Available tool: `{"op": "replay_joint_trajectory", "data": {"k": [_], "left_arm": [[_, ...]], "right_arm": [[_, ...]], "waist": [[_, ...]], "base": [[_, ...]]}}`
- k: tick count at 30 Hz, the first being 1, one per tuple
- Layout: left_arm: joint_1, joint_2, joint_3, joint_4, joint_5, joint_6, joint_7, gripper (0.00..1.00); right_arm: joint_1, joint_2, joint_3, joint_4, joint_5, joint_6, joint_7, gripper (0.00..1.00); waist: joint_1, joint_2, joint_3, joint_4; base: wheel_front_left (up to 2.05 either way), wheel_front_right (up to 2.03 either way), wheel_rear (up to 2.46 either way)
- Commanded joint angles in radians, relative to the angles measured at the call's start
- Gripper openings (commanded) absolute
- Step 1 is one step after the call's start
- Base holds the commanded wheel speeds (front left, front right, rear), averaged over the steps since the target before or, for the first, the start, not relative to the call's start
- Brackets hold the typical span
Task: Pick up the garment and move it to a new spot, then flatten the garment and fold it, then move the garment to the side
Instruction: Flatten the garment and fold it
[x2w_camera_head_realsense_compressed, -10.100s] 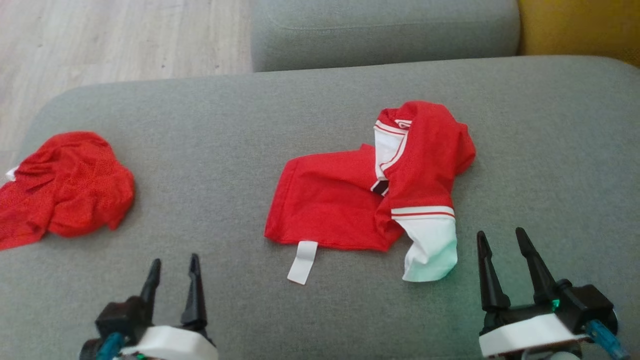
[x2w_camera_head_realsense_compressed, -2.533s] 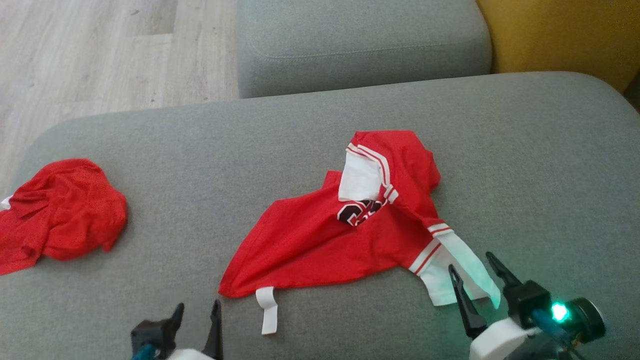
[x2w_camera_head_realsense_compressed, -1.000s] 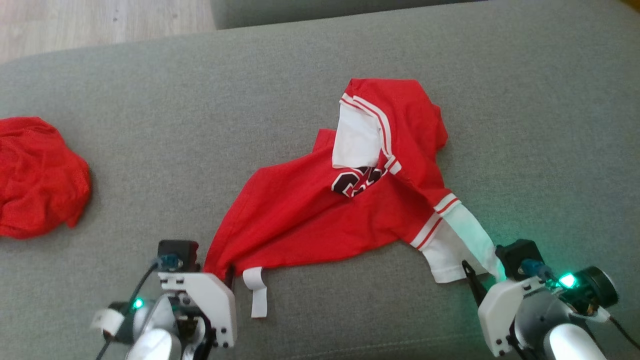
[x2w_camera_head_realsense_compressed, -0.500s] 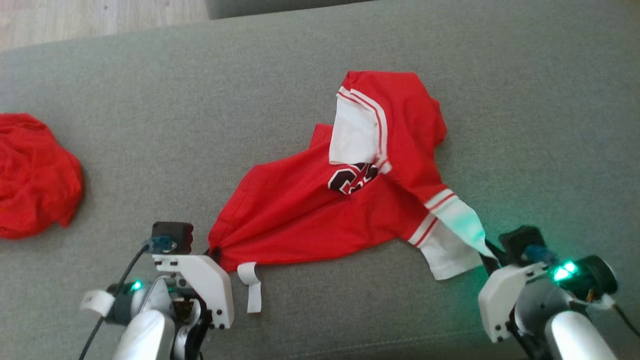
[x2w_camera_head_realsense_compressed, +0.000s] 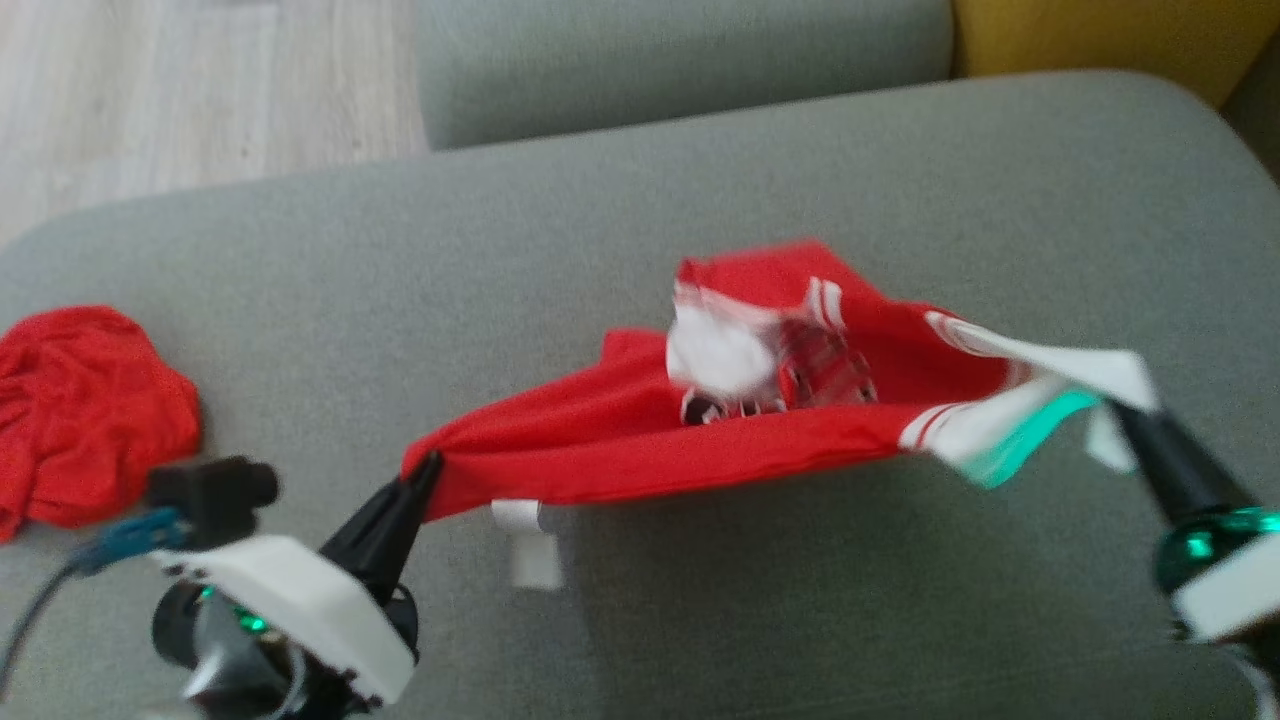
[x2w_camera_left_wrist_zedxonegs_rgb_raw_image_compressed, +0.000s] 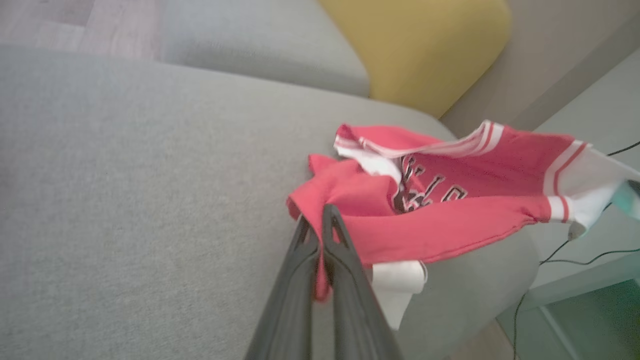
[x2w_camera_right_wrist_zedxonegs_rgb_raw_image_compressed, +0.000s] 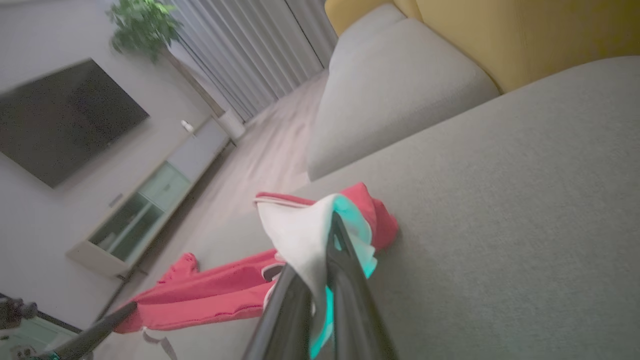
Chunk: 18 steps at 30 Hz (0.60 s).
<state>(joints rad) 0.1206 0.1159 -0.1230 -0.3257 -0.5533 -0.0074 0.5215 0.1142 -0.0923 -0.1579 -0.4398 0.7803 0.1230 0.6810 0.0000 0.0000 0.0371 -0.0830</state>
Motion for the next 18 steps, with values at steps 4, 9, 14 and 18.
{"op": "replay_joint_trajectory", "data": {"k": [4,9,14,18], "left_arm": [[-0.008,-0.004,0.075,-0.227,-0.105,0.015,0.037,0.00],[-0.030,-0.009,0.080,-0.368,-0.163,0.028,0.072,0.00],[-0.071,-0.001,0.081,-0.427,-0.173,0.037,0.099,0.00],[-0.114,-0.003,0.090,-0.450,-0.184,0.053,0.112,0.00]], "right_arm": [[-0.027,0.035,-0.092,-0.138,0.186,0.008,0.070,0.00],[-0.023,0.041,-0.142,-0.187,0.381,0.008,0.071,0.00],[-0.001,0.042,-0.159,-0.180,0.446,0.008,0.033,0.00],[0.007,0.042,-0.174,-0.142,0.456,0.008,-0.018,0.00]], "waist": [[0.0000,0.0000,-0.053,0.002],[0.0000,0.0000,-0.070,-0.001],[0.0000,0.0000,-0.071,-0.005],[0.0000,0.0000,-0.054,-0.007]], "base": [[0.00,0.00,0.00],[0.00,0.00,0.00],[0.00,0.00,0.00],[0.00,0.00,0.00]]}}
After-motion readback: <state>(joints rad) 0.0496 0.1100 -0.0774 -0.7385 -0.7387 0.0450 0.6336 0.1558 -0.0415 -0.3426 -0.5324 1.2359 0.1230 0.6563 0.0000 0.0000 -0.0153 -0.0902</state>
